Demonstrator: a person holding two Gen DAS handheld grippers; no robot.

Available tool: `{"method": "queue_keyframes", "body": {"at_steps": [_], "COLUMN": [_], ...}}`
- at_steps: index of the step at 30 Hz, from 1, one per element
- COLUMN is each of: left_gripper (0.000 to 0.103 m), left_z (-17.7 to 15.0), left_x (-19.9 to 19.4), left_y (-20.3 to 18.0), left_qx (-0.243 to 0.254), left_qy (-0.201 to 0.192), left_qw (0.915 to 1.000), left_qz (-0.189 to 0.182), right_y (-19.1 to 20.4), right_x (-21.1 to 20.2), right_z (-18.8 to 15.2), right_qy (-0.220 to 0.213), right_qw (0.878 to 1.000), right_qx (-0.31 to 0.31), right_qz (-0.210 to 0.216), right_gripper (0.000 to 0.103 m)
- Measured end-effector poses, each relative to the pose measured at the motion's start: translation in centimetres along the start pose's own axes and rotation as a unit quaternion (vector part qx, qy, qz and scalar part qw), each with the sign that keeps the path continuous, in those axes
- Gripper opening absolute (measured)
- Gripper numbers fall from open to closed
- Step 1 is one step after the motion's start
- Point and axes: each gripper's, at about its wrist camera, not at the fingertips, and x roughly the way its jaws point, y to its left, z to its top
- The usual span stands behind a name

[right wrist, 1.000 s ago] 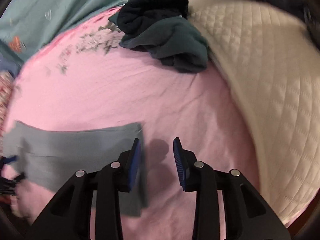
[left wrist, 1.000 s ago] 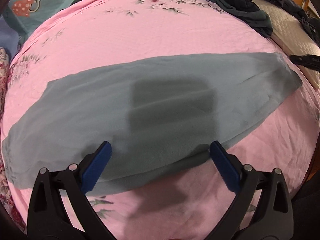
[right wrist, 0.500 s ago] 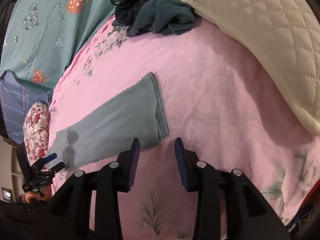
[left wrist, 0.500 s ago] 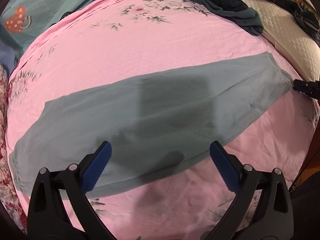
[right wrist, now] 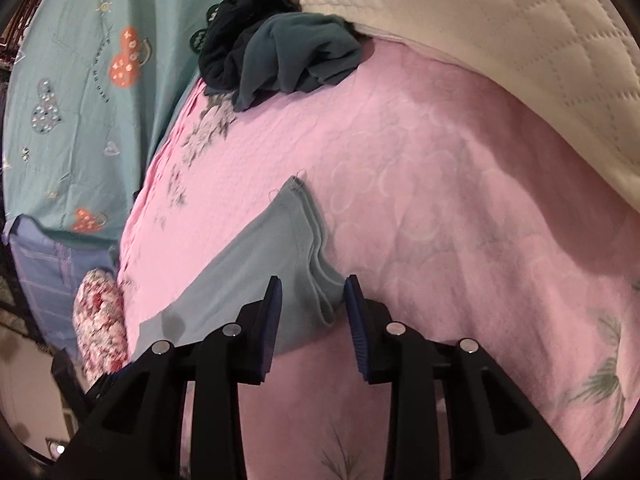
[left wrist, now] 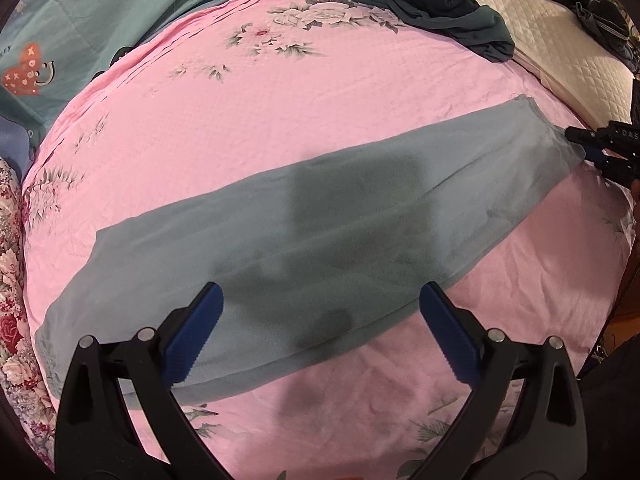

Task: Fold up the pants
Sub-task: 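Lift the held cuffs with the right tool and lay them onto the waistband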

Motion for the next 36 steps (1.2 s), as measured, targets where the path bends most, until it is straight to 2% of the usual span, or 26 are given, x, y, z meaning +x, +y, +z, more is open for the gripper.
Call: {"method": "queue_keyframes", "body": {"at_steps": [3,5,7,9,13,17,19,21,23,26,30,32,33,34,35,36], "left_gripper": [0.100,0.100,0.100,0.100,0.100,0.100,0.100,0.100,0.100,0.100,0.100,0.100,0.100,0.100,0.100,0.100], "left_z": [0.0,0.0,-0.1,-0.2,-0.6,-1.2,-1.6,-2.1,-2.8,-3.5,-3.9,-4.0,-4.0,-4.2,-4.3,-4.4], "left_x": [-0.3,-0.5,-0.6,-0.7,-1.4,-2.5,-2.7,-2.9,-3.1,-3.0,-2.9,-3.0,-3.1,-3.2,-3.3,-3.5], "left_y": [-0.3,-0.4,-0.3,0.1,1.4,3.6,5.0,6.3,7.7,8.9,9.3,9.2,9.2,9.1,9.1,9.0], "left_qx": [0.009,0.014,0.014,0.008,-0.009,-0.030,-0.044,-0.060,-0.078,-0.087,-0.084,-0.079,-0.076,-0.071,-0.067,-0.061], "left_qy": [-0.003,-0.007,-0.008,-0.007,-0.013,-0.023,-0.021,-0.018,-0.020,-0.017,-0.023,-0.029,-0.032,-0.037,-0.040,-0.043], "left_qw": [1.0000,0.9999,0.9998,0.9998,0.9996,0.9986,0.9977,0.9968,0.9957,0.9953,0.9957,0.9960,0.9962,0.9965,0.9967,0.9969], "left_qz": [0.001,0.006,0.011,0.014,0.024,0.038,0.046,0.051,0.046,0.039,0.032,0.028,0.026,0.023,0.022,0.023], "right_y": [1.1,1.0,0.2,-0.5,-0.7,0.6,0.3,-0.4,-0.6,-0.6,0.4,0.8,0.9,0.9,1.1,1.3], "right_x": [0.8,1.1,1.5,1.7,1.6,0.1,0.5,1.4,1.2,0.8,0.6,0.9,1.1,1.2,1.2,1.0], "right_z": [-0.1,-0.1,-0.2,-0.2,0.1,0.1,0.1,-0.2,-0.6,-1.0,-1.7,-1.7,-1.5,-1.4,-1.4,-1.4], "right_qy": [-0.013,0.005,0.024,0.027,0.022,-0.002,0.002,0.014,0.010,-0.002,-0.024,-0.032,-0.033,-0.034,-0.034,-0.038], "right_qw": [1.000,1.000,0.999,0.999,0.998,0.996,0.997,0.998,0.998,0.997,0.996,0.997,0.996,0.996,0.996,0.996], "right_qx": [-0.023,-0.024,-0.019,-0.014,0.023,0.028,0.037,0.046,0.052,0.072,0.082,0.076,0.078,0.081,0.079,0.076], "right_qz": [-0.015,0.007,0.024,0.034,0.061,0.084,0.071,0.037,0.041,0.034,0.012,0.002,0.001,-0.007,-0.009,-0.013], "right_gripper": [0.036,0.036,0.019,0.010,0.009,0.009,0.009,0.009,0.009,0.015,0.029,0.029,0.027,0.014,0.008,0.008]}}
